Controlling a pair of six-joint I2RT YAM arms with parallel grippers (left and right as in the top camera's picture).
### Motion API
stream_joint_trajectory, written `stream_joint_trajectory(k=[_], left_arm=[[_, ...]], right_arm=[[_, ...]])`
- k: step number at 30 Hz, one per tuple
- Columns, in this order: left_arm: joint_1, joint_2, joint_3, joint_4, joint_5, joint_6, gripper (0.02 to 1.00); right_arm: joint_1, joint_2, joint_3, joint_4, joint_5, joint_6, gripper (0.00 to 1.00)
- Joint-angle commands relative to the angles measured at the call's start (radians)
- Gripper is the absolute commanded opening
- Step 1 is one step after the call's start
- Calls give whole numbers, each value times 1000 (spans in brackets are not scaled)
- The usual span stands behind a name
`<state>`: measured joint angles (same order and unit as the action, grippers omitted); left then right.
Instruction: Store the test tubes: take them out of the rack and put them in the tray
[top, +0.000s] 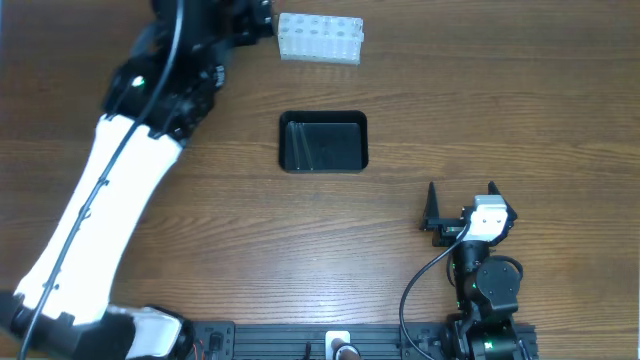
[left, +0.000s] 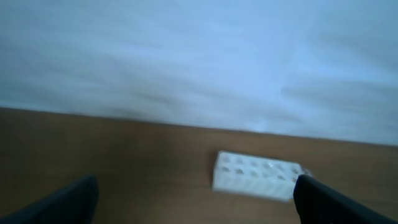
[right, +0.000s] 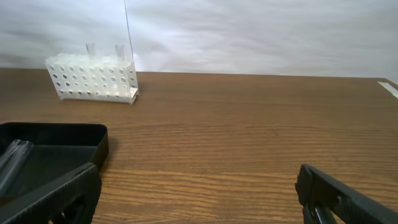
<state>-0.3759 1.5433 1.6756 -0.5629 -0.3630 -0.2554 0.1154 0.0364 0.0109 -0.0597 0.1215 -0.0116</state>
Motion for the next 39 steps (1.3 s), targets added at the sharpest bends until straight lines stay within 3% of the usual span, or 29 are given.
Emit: stream_joint_trajectory(k=[1, 10, 14, 22, 34, 39], left_arm=[[111, -175, -256, 143, 148, 100, 996], [233, -596, -871, 567, 270, 148, 998], [267, -806, -1098, 629, 275, 164, 998], [294, -1125, -1453, 764, 379, 251, 998], [294, -1377, -1664, 795, 397, 251, 998], [294, -1433, -1670, 687, 416, 251, 1000]], right_arm=[[-6, -3, -6, -4, -4, -4, 991], [-6, -3, -6, -4, -4, -4, 991], [-6, -3, -6, -4, -4, -4, 993], [-6, -3, -6, -4, -5, -4, 993], [-6, -3, -6, -4, -5, -4, 991], [-6, -3, -6, -4, -5, -4, 993]])
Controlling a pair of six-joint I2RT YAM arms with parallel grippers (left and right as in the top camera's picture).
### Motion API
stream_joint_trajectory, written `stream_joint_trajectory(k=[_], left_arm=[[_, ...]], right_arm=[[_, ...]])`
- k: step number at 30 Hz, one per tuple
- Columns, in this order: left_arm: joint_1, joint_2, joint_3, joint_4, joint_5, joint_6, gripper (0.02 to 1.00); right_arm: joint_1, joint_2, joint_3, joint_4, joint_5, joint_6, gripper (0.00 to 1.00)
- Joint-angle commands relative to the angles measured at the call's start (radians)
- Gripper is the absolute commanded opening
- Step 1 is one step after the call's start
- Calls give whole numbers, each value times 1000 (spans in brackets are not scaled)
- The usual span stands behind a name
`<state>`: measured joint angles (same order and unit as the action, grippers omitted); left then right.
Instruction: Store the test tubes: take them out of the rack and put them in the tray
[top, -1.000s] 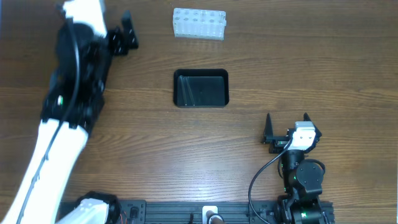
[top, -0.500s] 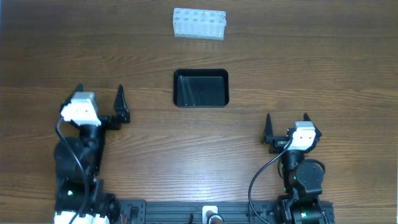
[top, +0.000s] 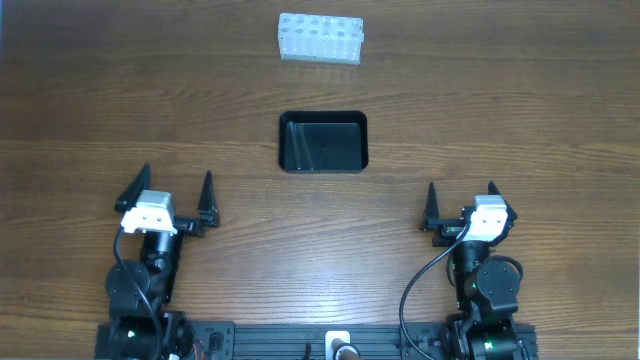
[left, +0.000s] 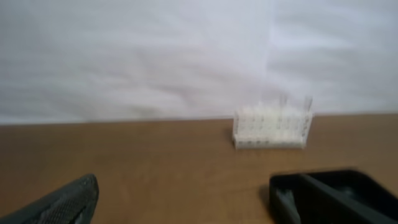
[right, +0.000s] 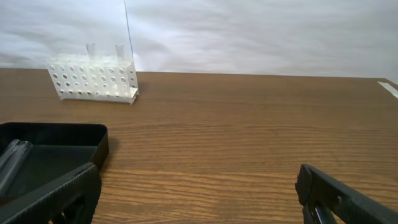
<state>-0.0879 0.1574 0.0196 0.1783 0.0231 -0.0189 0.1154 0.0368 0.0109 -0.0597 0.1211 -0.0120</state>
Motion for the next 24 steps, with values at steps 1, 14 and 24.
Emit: stream_joint_trajectory(k=[1, 14, 24], left_arm=[[7, -61, -14, -80, 30, 15, 1000], [7, -154, -14, -251, 40, 11, 998], [7, -152, -14, -251, 40, 11, 1000]], right_arm=[[-6, -3, -6, -4, -4, -4, 993], [-6, -3, -6, -4, -4, -4, 993], [-6, -3, -6, -4, -4, -4, 991]])
